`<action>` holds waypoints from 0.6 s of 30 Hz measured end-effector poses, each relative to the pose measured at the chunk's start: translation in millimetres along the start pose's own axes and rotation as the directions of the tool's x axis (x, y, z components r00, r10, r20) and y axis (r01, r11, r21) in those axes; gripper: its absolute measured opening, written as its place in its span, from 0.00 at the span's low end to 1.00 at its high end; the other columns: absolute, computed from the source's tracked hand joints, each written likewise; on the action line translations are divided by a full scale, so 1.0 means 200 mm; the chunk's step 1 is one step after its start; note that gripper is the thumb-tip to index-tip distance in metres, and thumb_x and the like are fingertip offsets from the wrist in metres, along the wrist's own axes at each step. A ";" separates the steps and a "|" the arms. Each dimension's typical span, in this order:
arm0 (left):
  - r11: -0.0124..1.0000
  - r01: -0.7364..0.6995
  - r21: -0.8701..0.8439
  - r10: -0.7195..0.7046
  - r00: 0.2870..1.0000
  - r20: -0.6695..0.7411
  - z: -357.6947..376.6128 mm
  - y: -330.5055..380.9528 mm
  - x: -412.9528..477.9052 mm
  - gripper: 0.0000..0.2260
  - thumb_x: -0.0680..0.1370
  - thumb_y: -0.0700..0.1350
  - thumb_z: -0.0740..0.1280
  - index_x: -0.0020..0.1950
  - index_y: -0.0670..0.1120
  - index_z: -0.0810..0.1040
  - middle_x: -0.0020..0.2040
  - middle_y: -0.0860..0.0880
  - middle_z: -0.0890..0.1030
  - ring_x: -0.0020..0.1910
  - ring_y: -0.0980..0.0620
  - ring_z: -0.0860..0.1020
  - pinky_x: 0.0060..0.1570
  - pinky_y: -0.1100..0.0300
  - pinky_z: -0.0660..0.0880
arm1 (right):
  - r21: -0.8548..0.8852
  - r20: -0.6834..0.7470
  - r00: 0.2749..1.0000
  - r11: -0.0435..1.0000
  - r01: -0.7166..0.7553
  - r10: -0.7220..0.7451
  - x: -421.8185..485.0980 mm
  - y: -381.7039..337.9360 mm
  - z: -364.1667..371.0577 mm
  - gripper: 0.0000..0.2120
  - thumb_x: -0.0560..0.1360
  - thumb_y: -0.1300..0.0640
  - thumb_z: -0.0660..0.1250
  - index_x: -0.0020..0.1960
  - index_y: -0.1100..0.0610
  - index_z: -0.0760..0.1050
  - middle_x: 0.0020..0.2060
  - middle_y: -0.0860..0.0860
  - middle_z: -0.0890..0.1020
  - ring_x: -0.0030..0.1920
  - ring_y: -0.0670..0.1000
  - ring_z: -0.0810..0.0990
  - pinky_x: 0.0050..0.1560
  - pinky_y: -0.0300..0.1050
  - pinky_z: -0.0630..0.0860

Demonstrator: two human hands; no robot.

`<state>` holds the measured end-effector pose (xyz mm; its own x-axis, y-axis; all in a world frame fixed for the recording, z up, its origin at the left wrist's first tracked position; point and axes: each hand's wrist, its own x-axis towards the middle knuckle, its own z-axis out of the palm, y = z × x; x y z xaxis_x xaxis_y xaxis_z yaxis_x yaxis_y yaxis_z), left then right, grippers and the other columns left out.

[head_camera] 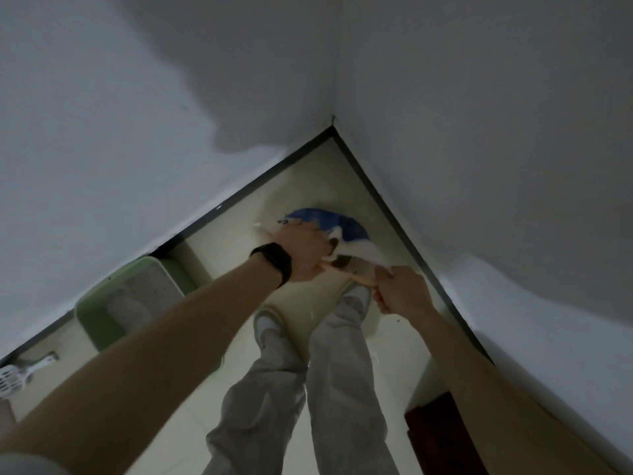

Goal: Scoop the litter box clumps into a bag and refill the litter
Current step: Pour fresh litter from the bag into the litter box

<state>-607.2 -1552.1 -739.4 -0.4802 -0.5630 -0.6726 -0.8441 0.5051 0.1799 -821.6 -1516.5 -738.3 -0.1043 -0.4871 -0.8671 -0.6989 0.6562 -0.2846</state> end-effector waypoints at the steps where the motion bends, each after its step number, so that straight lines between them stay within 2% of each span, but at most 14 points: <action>1: 0.999 -0.007 0.038 0.005 0.999 0.039 -0.01 -0.04 -0.08 0.19 0.80 0.57 0.57 0.69 0.53 0.70 0.63 0.48 0.77 0.62 0.45 0.73 0.63 0.50 0.68 | 0.005 0.018 1.000 1.000 0.015 -0.016 -0.06 -0.02 0.01 0.16 0.75 0.55 0.62 0.41 0.67 0.80 0.33 0.59 0.84 0.38 0.62 0.84 0.44 0.59 0.82; 3: 0.999 0.017 0.027 -0.018 0.999 0.043 -0.02 -0.09 -0.24 0.17 0.80 0.58 0.56 0.67 0.57 0.69 0.57 0.51 0.79 0.54 0.48 0.77 0.58 0.54 0.68 | -0.045 0.022 0.998 0.997 0.062 -0.061 -0.18 -0.06 0.03 0.14 0.74 0.58 0.61 0.42 0.67 0.80 0.33 0.57 0.83 0.36 0.59 0.82 0.41 0.53 0.81; 5: 0.996 0.091 -0.027 -0.091 0.996 0.003 -0.07 -0.10 -0.42 0.15 0.78 0.57 0.55 0.64 0.58 0.69 0.47 0.53 0.80 0.39 0.52 0.74 0.49 0.55 0.65 | -0.101 -0.039 0.994 0.990 0.099 -0.103 -0.32 -0.11 0.03 0.13 0.75 0.56 0.60 0.41 0.62 0.80 0.33 0.53 0.82 0.35 0.54 0.81 0.37 0.46 0.78; 7: 0.968 0.235 -0.088 -0.240 0.969 -0.057 -0.13 -0.04 -0.60 0.16 0.77 0.56 0.56 0.64 0.55 0.67 0.42 0.52 0.80 0.35 0.51 0.73 0.47 0.53 0.64 | -0.159 -0.032 0.987 0.976 0.150 -0.157 -0.50 -0.18 0.03 0.13 0.76 0.54 0.60 0.39 0.60 0.77 0.34 0.52 0.81 0.37 0.53 0.80 0.37 0.45 0.75; 9: 0.918 0.382 -0.108 -0.389 0.920 -0.052 -0.15 0.07 -0.76 0.27 0.75 0.53 0.61 0.72 0.48 0.59 0.45 0.48 0.81 0.43 0.46 0.76 0.51 0.49 0.64 | -0.292 0.034 0.971 0.927 0.236 -0.237 -0.70 -0.25 0.07 0.11 0.79 0.55 0.59 0.44 0.59 0.76 0.39 0.51 0.80 0.42 0.55 0.80 0.40 0.43 0.71; 10: 0.904 0.418 -0.087 -0.423 0.905 -0.041 -0.15 0.13 -0.83 0.33 0.74 0.53 0.62 0.75 0.46 0.53 0.51 0.45 0.81 0.50 0.44 0.76 0.54 0.47 0.63 | -0.317 0.060 0.960 0.907 0.278 -0.274 -0.81 -0.26 0.10 0.11 0.79 0.55 0.59 0.48 0.60 0.77 0.43 0.52 0.81 0.46 0.56 0.80 0.43 0.43 0.73; 11: 0.896 0.438 -0.072 -0.442 0.896 -0.043 -0.15 0.19 -0.91 0.38 0.74 0.55 0.64 0.77 0.47 0.47 0.60 0.42 0.77 0.59 0.42 0.72 0.59 0.44 0.62 | -0.318 0.066 0.954 0.900 0.298 -0.293 -0.92 -0.29 0.14 0.12 0.80 0.55 0.60 0.52 0.60 0.78 0.47 0.55 0.82 0.48 0.58 0.81 0.47 0.46 0.76; 13: 0.904 0.413 -0.114 -0.420 0.906 -0.050 -0.14 0.28 -1.04 0.43 0.73 0.64 0.62 0.78 0.53 0.40 0.76 0.41 0.60 0.73 0.40 0.58 0.67 0.37 0.52 | -0.355 0.090 0.934 0.865 0.354 -0.345 -1.11 -0.31 0.22 0.11 0.77 0.55 0.67 0.52 0.62 0.80 0.47 0.58 0.83 0.46 0.58 0.82 0.45 0.48 0.80; 14: 0.925 0.357 -0.130 -0.366 0.929 -0.054 -0.12 0.31 -1.09 0.42 0.73 0.68 0.58 0.78 0.55 0.39 0.79 0.43 0.52 0.76 0.40 0.51 0.69 0.34 0.45 | -0.372 0.082 0.921 0.846 0.382 -0.380 -1.18 -0.31 0.25 0.11 0.75 0.55 0.69 0.51 0.63 0.81 0.46 0.60 0.83 0.44 0.57 0.82 0.42 0.47 0.80; 15: 0.951 0.287 -0.114 -0.295 0.954 -0.059 -0.11 0.35 -1.14 0.41 0.72 0.69 0.56 0.78 0.56 0.41 0.79 0.44 0.50 0.77 0.41 0.47 0.69 0.32 0.39 | -0.347 0.074 0.939 0.874 0.340 -0.335 -1.23 -0.31 0.27 0.12 0.76 0.55 0.68 0.53 0.63 0.80 0.47 0.60 0.83 0.45 0.57 0.82 0.42 0.46 0.79; 16: 0.971 0.214 -0.103 -0.219 0.975 -0.044 -0.10 0.39 -1.18 0.40 0.73 0.67 0.59 0.78 0.56 0.44 0.79 0.46 0.52 0.77 0.43 0.47 0.69 0.32 0.37 | -0.419 0.096 0.930 0.834 0.360 -0.353 -1.28 -0.30 0.29 0.11 0.76 0.56 0.67 0.53 0.63 0.80 0.48 0.60 0.83 0.46 0.56 0.82 0.41 0.44 0.77; 17: 0.978 0.164 -0.128 -0.166 0.986 -0.006 -0.09 0.43 -1.22 0.40 0.73 0.64 0.63 0.78 0.55 0.48 0.79 0.47 0.55 0.77 0.44 0.49 0.69 0.33 0.36 | -0.440 0.113 0.938 0.830 0.343 -0.328 -1.32 -0.28 0.30 0.10 0.72 0.58 0.72 0.49 0.63 0.81 0.44 0.60 0.83 0.42 0.56 0.83 0.36 0.41 0.76; 18: 0.971 0.150 -0.188 -0.144 0.989 0.041 -0.08 0.47 -1.25 0.40 0.72 0.63 0.65 0.78 0.54 0.50 0.78 0.47 0.57 0.77 0.46 0.52 0.69 0.34 0.36 | -0.464 0.095 0.927 0.808 0.362 -0.362 -1.35 -0.24 0.31 0.10 0.66 0.59 0.77 0.43 0.64 0.81 0.38 0.59 0.83 0.36 0.56 0.82 0.31 0.40 0.74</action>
<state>-570.5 -1373.4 -542.4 -0.3431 -0.6025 -0.7206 -0.9360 0.2832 0.2089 -716.8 -1380.3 -516.0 0.2230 -0.6346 -0.7400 -0.9311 0.0860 -0.3544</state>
